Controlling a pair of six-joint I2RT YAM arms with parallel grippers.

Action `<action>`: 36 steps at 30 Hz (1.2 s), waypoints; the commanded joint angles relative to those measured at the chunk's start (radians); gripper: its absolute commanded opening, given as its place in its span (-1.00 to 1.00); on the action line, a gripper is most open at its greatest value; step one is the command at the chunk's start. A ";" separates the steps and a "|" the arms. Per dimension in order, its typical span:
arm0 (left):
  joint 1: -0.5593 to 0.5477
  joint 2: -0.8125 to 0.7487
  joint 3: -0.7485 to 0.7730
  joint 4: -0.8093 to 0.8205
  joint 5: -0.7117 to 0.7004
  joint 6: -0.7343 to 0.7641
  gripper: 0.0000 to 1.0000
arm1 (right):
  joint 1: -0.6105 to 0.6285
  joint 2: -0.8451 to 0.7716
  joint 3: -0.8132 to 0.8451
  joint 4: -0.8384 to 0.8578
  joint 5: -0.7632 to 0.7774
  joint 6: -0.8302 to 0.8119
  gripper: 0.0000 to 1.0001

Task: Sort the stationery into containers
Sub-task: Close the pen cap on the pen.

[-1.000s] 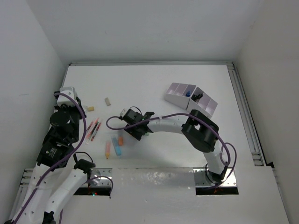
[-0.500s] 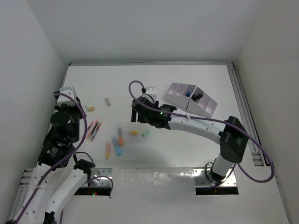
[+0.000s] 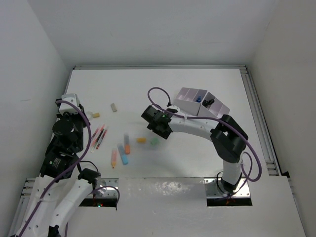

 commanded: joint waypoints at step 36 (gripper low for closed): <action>0.015 -0.079 -0.070 0.053 0.790 0.053 -1.00 | -0.031 -0.201 -0.191 0.482 -0.041 -0.730 -1.00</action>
